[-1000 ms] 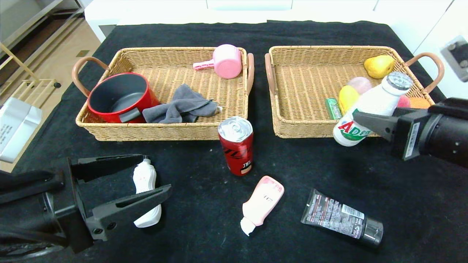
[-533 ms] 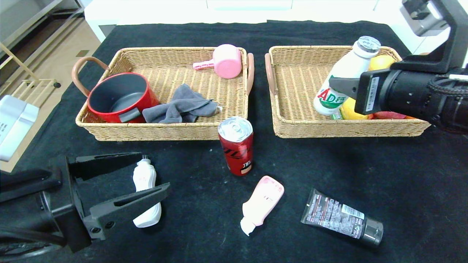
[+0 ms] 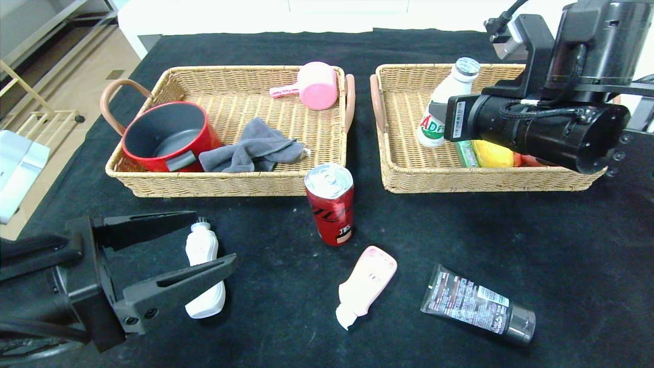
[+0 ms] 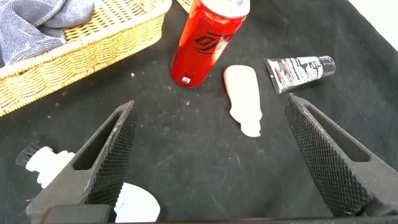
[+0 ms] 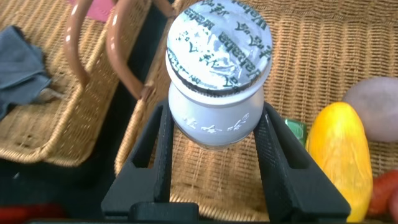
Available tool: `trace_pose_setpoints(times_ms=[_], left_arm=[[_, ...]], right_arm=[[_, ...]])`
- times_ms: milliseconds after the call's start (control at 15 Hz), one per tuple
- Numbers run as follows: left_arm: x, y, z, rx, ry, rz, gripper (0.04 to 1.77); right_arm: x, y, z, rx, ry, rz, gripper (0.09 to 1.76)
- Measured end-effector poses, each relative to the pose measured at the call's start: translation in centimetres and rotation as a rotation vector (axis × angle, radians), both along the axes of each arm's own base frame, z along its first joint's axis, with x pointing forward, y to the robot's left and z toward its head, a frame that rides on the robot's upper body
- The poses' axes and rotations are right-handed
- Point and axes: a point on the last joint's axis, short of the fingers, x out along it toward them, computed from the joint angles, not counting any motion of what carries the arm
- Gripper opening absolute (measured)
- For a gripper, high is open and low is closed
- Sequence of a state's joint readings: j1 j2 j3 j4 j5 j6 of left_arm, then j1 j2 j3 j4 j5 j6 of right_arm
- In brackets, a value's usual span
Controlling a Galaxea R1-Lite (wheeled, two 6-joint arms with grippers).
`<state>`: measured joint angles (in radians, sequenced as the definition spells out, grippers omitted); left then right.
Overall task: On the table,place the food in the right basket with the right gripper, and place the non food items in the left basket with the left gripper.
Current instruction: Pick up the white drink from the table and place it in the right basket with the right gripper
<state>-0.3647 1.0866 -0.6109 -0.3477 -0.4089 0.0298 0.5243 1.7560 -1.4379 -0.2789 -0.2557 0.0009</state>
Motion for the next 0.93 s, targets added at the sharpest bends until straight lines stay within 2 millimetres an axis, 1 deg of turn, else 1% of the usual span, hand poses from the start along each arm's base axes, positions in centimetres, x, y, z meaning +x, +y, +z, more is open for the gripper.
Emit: trace_pose_setpoints(times_ms=[267,400,600,667,933], left_arm=[[0.0,0.0,-0.1,0.006,-0.002,-0.001,1.72],[0.0,0.0,-0.1,0.007,-0.001,-0.001,1.72],[0.0,0.0,-0.1,0.007,0.001,-0.001,1.72],[0.0,0.0,-0.1,0.008,0.002,-0.001,1.72],[0.1,0.0,-0.2,0.009,0.005,-0.001,1.72]], right_arm=[[2.2,-0.1,-0.8,0.001,-0.001,-0.032,0.86],[2.8,0.0,-1.2,-0.003,0.007,-0.037,0.86],[3.1,0.1,-1.4,-0.003,0.007,-0.039,0.86],[3.1,0.1,-1.4,-0.003,0.007,-0.038,0.89],[3.1,0.1,-1.3,0.002,0.001,-0.036,1.21]])
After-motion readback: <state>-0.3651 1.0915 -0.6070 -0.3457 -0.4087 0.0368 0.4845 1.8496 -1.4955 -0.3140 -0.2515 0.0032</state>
